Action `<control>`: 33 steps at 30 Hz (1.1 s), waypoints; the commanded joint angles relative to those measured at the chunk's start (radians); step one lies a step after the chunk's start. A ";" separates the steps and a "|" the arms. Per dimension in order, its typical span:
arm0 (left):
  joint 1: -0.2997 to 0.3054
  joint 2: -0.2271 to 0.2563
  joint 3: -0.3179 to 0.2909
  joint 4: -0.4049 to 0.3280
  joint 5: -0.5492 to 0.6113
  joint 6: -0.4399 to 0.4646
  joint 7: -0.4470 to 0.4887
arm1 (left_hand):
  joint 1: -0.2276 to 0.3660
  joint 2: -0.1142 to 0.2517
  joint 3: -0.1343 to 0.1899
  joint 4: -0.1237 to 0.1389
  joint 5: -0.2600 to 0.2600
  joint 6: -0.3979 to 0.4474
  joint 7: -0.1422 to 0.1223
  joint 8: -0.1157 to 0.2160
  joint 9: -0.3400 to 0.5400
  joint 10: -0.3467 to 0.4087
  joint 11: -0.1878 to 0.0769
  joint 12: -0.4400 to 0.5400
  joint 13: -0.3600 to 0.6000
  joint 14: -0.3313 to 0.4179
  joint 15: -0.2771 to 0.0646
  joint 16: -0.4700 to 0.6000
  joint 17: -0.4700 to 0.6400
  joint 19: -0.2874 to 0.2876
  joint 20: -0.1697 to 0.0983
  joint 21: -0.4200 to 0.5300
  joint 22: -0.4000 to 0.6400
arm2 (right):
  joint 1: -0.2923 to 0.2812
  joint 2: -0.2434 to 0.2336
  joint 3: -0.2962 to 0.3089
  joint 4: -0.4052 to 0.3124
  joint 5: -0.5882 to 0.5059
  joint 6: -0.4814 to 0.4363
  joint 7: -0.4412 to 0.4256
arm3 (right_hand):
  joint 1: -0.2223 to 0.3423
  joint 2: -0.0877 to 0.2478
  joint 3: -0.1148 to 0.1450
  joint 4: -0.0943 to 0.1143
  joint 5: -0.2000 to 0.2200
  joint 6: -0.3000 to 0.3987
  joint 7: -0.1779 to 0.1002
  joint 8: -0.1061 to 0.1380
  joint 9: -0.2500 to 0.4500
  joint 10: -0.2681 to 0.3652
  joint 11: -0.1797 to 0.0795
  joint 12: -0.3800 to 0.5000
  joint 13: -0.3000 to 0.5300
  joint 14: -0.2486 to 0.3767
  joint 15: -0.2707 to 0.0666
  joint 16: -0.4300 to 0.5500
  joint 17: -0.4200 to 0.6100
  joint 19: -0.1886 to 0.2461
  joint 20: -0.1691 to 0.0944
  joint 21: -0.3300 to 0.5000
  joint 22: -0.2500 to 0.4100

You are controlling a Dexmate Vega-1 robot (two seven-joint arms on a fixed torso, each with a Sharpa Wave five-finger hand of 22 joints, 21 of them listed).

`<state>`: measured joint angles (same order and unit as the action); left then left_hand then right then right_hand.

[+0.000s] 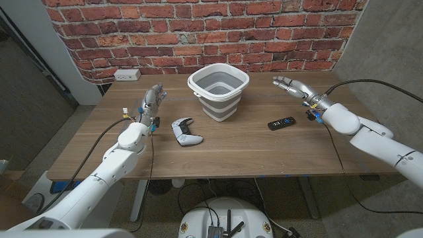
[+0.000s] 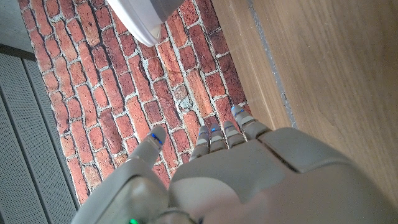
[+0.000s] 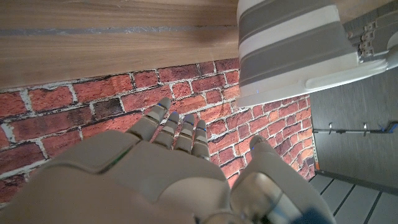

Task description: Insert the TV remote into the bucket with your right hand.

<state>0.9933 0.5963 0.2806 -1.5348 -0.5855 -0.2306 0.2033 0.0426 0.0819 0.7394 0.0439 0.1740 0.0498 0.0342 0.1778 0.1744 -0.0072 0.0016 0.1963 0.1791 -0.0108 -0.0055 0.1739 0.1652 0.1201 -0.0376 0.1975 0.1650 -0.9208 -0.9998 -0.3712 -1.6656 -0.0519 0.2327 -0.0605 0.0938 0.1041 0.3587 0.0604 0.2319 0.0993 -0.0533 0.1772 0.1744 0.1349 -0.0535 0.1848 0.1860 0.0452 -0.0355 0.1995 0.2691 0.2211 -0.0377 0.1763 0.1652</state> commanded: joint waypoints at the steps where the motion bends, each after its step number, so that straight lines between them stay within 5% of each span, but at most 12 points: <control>1: 0.001 0.004 -0.006 -0.008 -0.006 0.014 0.009 | 0.005 0.089 0.009 -0.004 0.004 0.008 -0.001 0.007 0.001 0.009 0.001 0.004 0.003 0.006 0.000 0.005 0.005 0.010 -0.041 -0.004 0.006 | 0.026 -0.091 -0.008 -0.021 -0.109 0.011 0.072 | 0.018 0.011 0.004 -0.016 -0.007 -0.017 -0.007 -0.002 0.004 -0.009 -0.002 -0.002 0.003 -0.007 -0.042 0.004 -0.002 0.003 -0.002 0.008 0.003; 6: 0.001 -0.003 -0.010 -0.004 -0.008 0.005 0.015 | 0.008 0.093 0.010 -0.005 0.004 0.009 -0.001 0.007 0.002 0.010 0.001 0.004 0.003 0.007 0.001 0.005 0.005 0.010 -0.039 -0.004 0.006 | 0.029 -0.115 -0.010 -0.022 -0.129 0.010 0.101 | 0.059 0.013 0.023 -0.058 -0.017 -0.032 -0.025 0.004 0.005 -0.010 -0.004 0.005 0.006 0.010 -0.025 0.012 -0.011 0.015 0.014 0.014 0.003; 9: -0.001 -0.004 -0.009 -0.004 -0.004 0.010 0.022 | 0.010 0.097 0.013 -0.006 0.003 0.011 0.000 0.007 0.002 0.014 0.003 0.005 0.003 0.009 0.000 0.006 0.005 0.011 -0.038 -0.004 0.006 | 0.034 -0.141 -0.013 -0.044 -0.155 -0.002 0.132 | 0.116 0.018 0.051 -0.113 -0.030 -0.032 -0.047 0.012 0.006 -0.004 -0.004 0.010 0.008 0.009 -0.026 0.012 -0.020 0.015 0.012 0.013 0.003; 17: -0.019 -0.017 -0.001 0.022 0.001 -0.003 0.016 | 0.014 0.101 0.015 -0.008 0.003 0.014 0.000 0.008 0.002 0.015 0.001 0.005 0.003 0.009 0.000 0.006 0.005 0.012 -0.039 -0.004 0.006 | 0.068 -0.191 -0.022 -0.087 -0.176 -0.034 0.256 | 0.199 0.002 0.082 -0.201 -0.031 -0.054 -0.072 0.013 0.009 -0.022 0.001 0.010 0.014 -0.021 -0.011 0.004 -0.030 -0.004 0.052 0.008 0.003; 23: -0.015 -0.016 -0.001 0.013 0.004 0.007 0.030 | 0.017 0.103 0.017 -0.009 0.002 0.016 0.000 0.008 0.002 0.015 0.002 0.005 0.003 0.009 0.002 0.006 0.005 0.011 -0.038 -0.004 0.006 | 0.071 -0.226 -0.013 -0.114 -0.162 -0.059 0.320 | 0.237 -0.006 0.096 -0.232 -0.020 -0.067 -0.080 0.015 0.012 -0.027 0.013 0.014 0.019 -0.034 0.014 0.005 -0.032 -0.009 0.080 0.009 0.005; 33: 0.002 -0.013 -0.004 -0.001 0.003 0.016 0.043 | 0.021 0.105 0.017 -0.010 0.001 0.019 -0.001 0.009 0.002 0.016 0.002 0.004 0.003 0.009 0.002 0.006 0.005 0.011 -0.038 -0.004 0.006 | 0.103 -0.254 -0.022 -0.158 -0.153 -0.114 0.443 | 0.327 -0.051 0.122 -0.250 0.029 -0.107 -0.081 0.016 0.017 -0.064 0.031 0.013 0.033 -0.098 0.073 -0.003 -0.035 -0.039 0.141 0.006 0.005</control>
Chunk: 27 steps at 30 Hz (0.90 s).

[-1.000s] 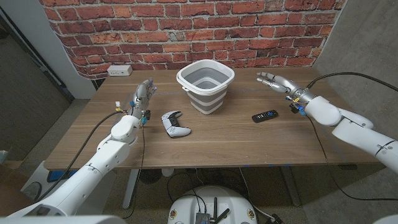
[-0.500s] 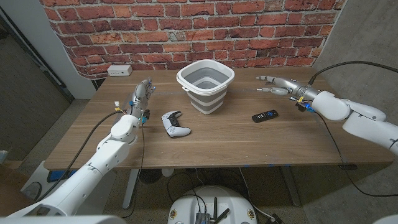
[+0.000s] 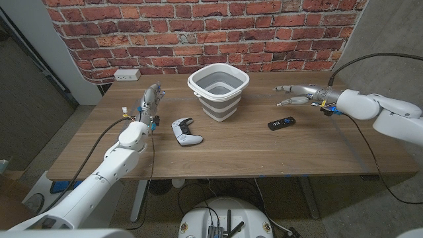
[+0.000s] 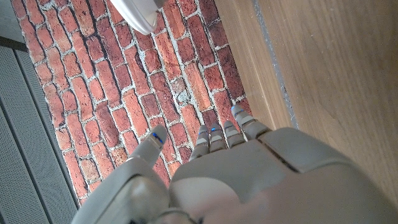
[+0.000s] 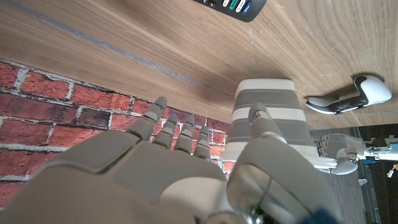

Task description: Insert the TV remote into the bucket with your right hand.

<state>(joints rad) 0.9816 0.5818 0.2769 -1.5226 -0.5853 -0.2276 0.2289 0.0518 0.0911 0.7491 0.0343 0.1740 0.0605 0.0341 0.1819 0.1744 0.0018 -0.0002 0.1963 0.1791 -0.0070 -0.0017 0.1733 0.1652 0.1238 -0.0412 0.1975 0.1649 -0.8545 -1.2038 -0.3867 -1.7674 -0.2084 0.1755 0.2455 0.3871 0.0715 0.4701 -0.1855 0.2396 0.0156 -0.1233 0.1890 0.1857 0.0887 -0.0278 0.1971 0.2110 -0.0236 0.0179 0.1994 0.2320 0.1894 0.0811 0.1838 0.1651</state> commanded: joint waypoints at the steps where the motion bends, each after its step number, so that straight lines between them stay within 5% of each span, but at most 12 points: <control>1: 0.014 0.001 -0.001 -0.014 0.002 0.013 0.017 | 0.012 0.096 0.008 0.000 0.001 0.010 -0.002 0.005 0.002 0.007 0.003 0.004 0.003 0.005 -0.002 0.007 0.006 0.008 -0.035 -0.004 0.006 | 0.042 -0.051 -0.009 -0.062 -0.002 -0.064 0.148 | 0.043 -0.026 0.012 -0.004 0.026 -0.035 -0.012 0.002 0.006 -0.024 0.010 0.001 0.009 -0.036 0.028 -0.003 0.003 -0.012 0.030 -0.001 0.005; 5: 0.015 -0.004 -0.001 -0.012 -0.005 0.010 0.013 | 0.012 0.097 0.007 0.001 0.000 0.010 -0.001 0.005 0.002 0.006 0.002 0.004 0.003 0.005 -0.002 0.007 0.006 0.008 -0.035 -0.004 0.006 | 0.070 -0.052 -0.026 -0.083 -0.031 -0.088 0.200 | 0.069 -0.055 0.014 -0.004 0.037 -0.087 -0.019 -0.005 0.009 -0.046 0.025 0.000 0.015 -0.065 0.054 -0.004 0.004 -0.030 0.057 -0.003 0.005; 10: 0.016 -0.003 0.000 -0.013 -0.006 0.014 0.013 | 0.013 0.097 0.007 0.001 0.000 0.012 -0.002 0.005 0.002 0.006 0.003 0.003 0.003 0.005 -0.002 0.007 0.007 0.007 -0.035 -0.005 0.006 | 0.097 -0.049 -0.043 -0.097 -0.050 -0.113 0.261 | 0.095 -0.075 0.017 -0.005 0.040 -0.118 -0.026 -0.004 0.011 -0.073 0.012 -0.004 0.020 -0.087 0.067 -0.005 0.004 -0.032 0.068 -0.001 0.004; 13: 0.017 0.002 0.002 -0.018 -0.005 0.026 0.017 | 0.014 0.097 0.007 0.002 0.000 0.015 -0.001 0.006 0.002 0.006 0.001 0.003 0.003 0.005 -0.002 0.008 0.007 0.007 -0.035 -0.005 0.006 | 0.120 -0.043 -0.058 -0.114 -0.069 -0.149 0.310 | 0.128 -0.095 0.024 -0.005 0.042 -0.145 -0.029 0.001 0.015 -0.100 0.012 -0.005 0.025 -0.112 0.086 -0.005 0.006 -0.036 0.099 -0.001 0.003; 17: 0.018 0.002 0.003 -0.017 -0.010 0.030 0.011 | 0.014 0.098 0.007 0.003 -0.001 0.017 -0.003 0.006 0.003 0.007 0.001 0.004 0.003 0.004 -0.002 0.008 0.007 0.008 -0.035 -0.005 0.006 | 0.159 -0.027 -0.084 -0.127 -0.090 -0.194 0.387 | 0.167 -0.145 0.020 0.002 0.027 -0.199 -0.030 0.004 0.020 -0.148 0.024 -0.005 0.034 -0.153 0.152 -0.004 0.009 -0.061 0.128 -0.005 0.003; 27: 0.023 0.002 0.006 -0.018 -0.014 0.035 0.012 | 0.015 0.098 0.005 0.005 -0.001 0.018 -0.004 0.005 0.003 0.007 0.001 0.003 0.004 0.004 0.000 0.009 0.008 0.007 -0.036 -0.005 0.006 | 0.228 0.009 -0.151 -0.148 -0.214 -0.234 0.490 | 0.179 -0.171 0.013 0.011 0.010 -0.267 -0.030 0.000 0.024 -0.203 0.056 -0.006 0.043 -0.188 0.187 -0.001 0.013 -0.092 0.133 -0.007 0.004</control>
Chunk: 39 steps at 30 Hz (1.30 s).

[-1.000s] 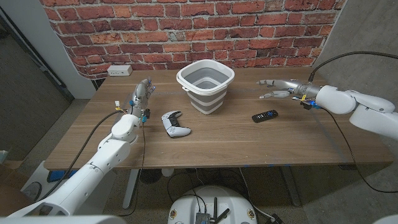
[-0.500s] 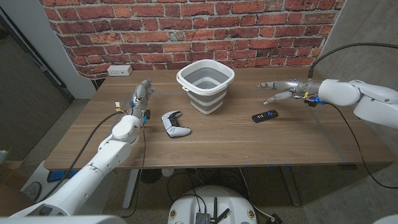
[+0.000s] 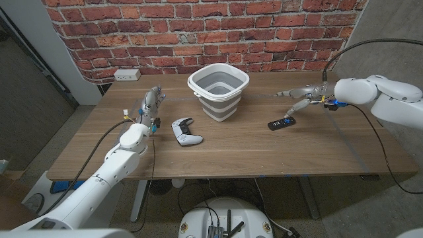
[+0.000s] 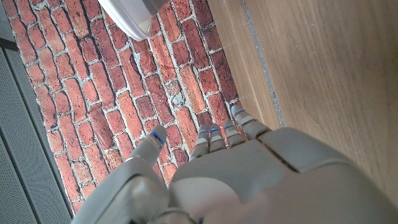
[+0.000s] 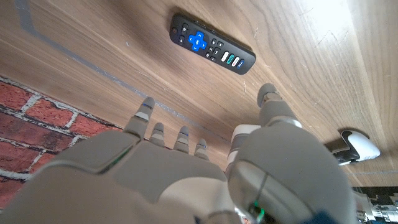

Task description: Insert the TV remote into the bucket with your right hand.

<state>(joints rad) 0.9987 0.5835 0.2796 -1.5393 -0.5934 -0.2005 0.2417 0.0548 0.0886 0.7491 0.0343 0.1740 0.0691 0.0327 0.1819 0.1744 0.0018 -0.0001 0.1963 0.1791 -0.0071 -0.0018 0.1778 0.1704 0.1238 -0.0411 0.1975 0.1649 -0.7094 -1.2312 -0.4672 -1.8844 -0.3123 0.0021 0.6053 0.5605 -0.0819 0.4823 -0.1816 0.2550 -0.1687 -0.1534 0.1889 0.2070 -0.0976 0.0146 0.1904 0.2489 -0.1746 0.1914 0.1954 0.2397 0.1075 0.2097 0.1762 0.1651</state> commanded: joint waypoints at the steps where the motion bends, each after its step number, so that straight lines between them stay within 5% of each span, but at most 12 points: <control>1: 0.006 0.003 0.004 -0.004 -0.002 0.013 0.003 | 0.012 0.101 0.005 0.005 -0.001 0.010 -0.003 0.005 0.003 0.006 0.002 0.003 0.004 0.004 0.000 0.004 0.003 0.007 -0.036 -0.005 0.006 | 0.087 0.039 -0.077 -0.031 -0.126 -0.062 0.136 | 0.006 -0.018 0.001 0.007 -0.006 -0.086 0.000 0.000 0.002 -0.019 0.016 0.000 0.005 -0.038 0.015 0.003 0.006 -0.011 0.004 0.001 0.004; 19: 0.032 0.027 0.005 -0.040 0.019 0.041 0.029 | 0.015 0.096 0.003 0.004 -0.002 0.017 -0.011 0.006 0.003 0.007 0.000 0.003 0.004 0.004 -0.001 0.004 0.002 0.007 -0.037 -0.005 0.006 | 0.102 0.095 -0.144 -0.027 -0.333 -0.079 0.164 | 0.010 -0.037 -0.007 0.011 -0.027 -0.116 -0.019 0.006 0.005 -0.018 0.015 0.014 0.013 -0.041 0.027 0.012 0.009 -0.028 0.006 0.003 0.006; 39: 0.049 0.025 -0.006 -0.045 0.007 0.036 0.032 | 0.020 0.088 -0.002 -0.006 -0.002 0.024 -0.029 0.006 0.004 0.006 -0.001 0.002 0.004 0.005 -0.006 0.003 0.000 0.007 -0.037 -0.005 0.006 | 0.095 0.139 -0.172 0.049 -0.388 -0.038 0.131 | 0.028 -0.033 -0.007 0.015 -0.050 -0.050 -0.055 0.055 0.015 0.021 0.018 0.040 0.032 -0.007 0.026 0.035 0.015 -0.019 0.004 0.014 0.008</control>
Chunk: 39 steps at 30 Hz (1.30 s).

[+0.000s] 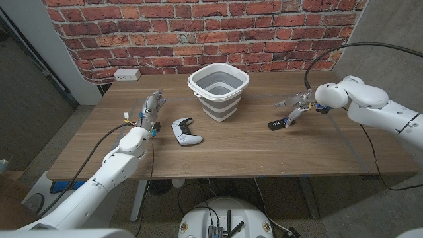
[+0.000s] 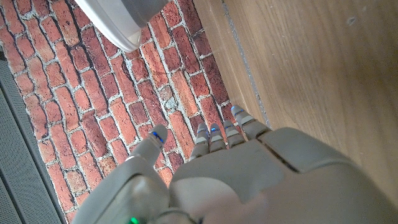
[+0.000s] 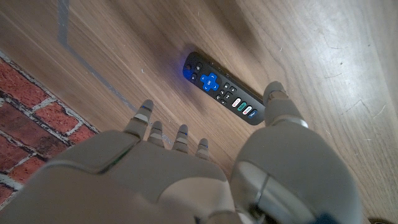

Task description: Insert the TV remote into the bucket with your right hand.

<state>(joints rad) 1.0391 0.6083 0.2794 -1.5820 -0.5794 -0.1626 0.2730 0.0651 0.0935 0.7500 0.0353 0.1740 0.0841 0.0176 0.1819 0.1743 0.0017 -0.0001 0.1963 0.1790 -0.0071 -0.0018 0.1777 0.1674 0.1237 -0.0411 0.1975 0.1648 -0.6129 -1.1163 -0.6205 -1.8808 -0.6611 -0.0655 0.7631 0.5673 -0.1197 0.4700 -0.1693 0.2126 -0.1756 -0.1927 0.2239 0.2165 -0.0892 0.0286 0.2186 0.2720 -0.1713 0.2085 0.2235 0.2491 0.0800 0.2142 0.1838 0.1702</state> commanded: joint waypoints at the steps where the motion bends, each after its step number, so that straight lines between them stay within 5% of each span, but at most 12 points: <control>1: 0.009 0.000 -0.006 -0.004 -0.008 0.002 0.003 | 0.010 0.083 -0.004 -0.008 -0.002 0.010 -0.018 0.006 0.004 0.007 -0.001 0.002 0.004 0.006 -0.005 0.003 0.003 0.007 -0.037 -0.005 0.006 | -0.001 0.025 -0.020 0.050 -0.041 0.032 -0.029 | 0.021 0.005 0.006 0.003 -0.008 -0.042 -0.016 0.021 0.006 0.014 0.006 0.012 0.009 -0.009 0.009 0.008 0.006 0.009 -0.001 0.007 0.003; 8: 0.012 -0.003 -0.005 -0.001 -0.015 0.008 0.003 | 0.012 0.083 -0.005 -0.010 -0.002 0.010 -0.018 0.005 0.004 0.006 -0.001 0.002 0.004 0.005 -0.005 0.002 0.002 0.007 -0.036 -0.005 0.006 | -0.013 0.025 -0.015 0.075 -0.030 0.056 -0.072 | 0.040 0.007 0.006 0.003 -0.017 0.005 -0.020 0.051 0.010 0.074 -0.003 0.037 0.023 0.047 -0.030 0.033 0.008 0.034 -0.001 0.012 0.003; 27: 0.012 -0.012 0.000 0.010 -0.026 0.023 0.012 | 0.011 0.085 -0.010 -0.011 -0.003 0.010 -0.019 0.004 0.004 0.008 -0.004 0.002 0.004 0.002 -0.003 0.002 0.004 0.006 -0.038 -0.005 0.006 | -0.010 0.033 -0.026 0.132 -0.036 0.098 -0.116 | 0.078 0.036 0.022 0.002 -0.015 0.062 -0.023 0.082 0.013 0.127 -0.022 0.055 0.034 0.080 -0.046 0.049 0.008 0.068 -0.003 0.016 0.002; 39: 0.005 -0.016 0.005 0.021 -0.029 0.031 0.012 | 0.008 0.085 -0.010 -0.006 -0.002 0.010 -0.023 0.003 0.004 0.005 -0.008 0.001 0.004 0.001 -0.003 0.002 0.005 0.006 -0.037 -0.006 0.006 | -0.033 0.025 -0.011 0.139 -0.040 0.132 -0.220 | 0.174 0.053 0.036 -0.006 -0.022 0.227 -0.025 0.170 0.023 0.277 -0.048 0.101 0.061 0.191 -0.107 0.101 0.015 0.222 -0.012 0.039 0.001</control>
<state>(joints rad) 1.0510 0.5970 0.2795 -1.5724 -0.6042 -0.1365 0.2870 0.0651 0.0936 0.7421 0.0274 0.1740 0.0922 -0.0015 0.1818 0.1743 0.0017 -0.0001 0.1963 0.1790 -0.0071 -0.0018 0.1771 0.1702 0.1237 -0.0411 0.1900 0.1648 -0.6279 -1.0856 -0.6437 -1.7528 -0.7004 0.0393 0.6179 0.7270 -0.0653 0.4981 -0.1742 0.1922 0.0301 -0.2146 0.3819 0.2351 0.1718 -0.0179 0.3126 0.3273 0.0065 0.1031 0.3147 0.2609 0.2800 0.2018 0.2150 0.1699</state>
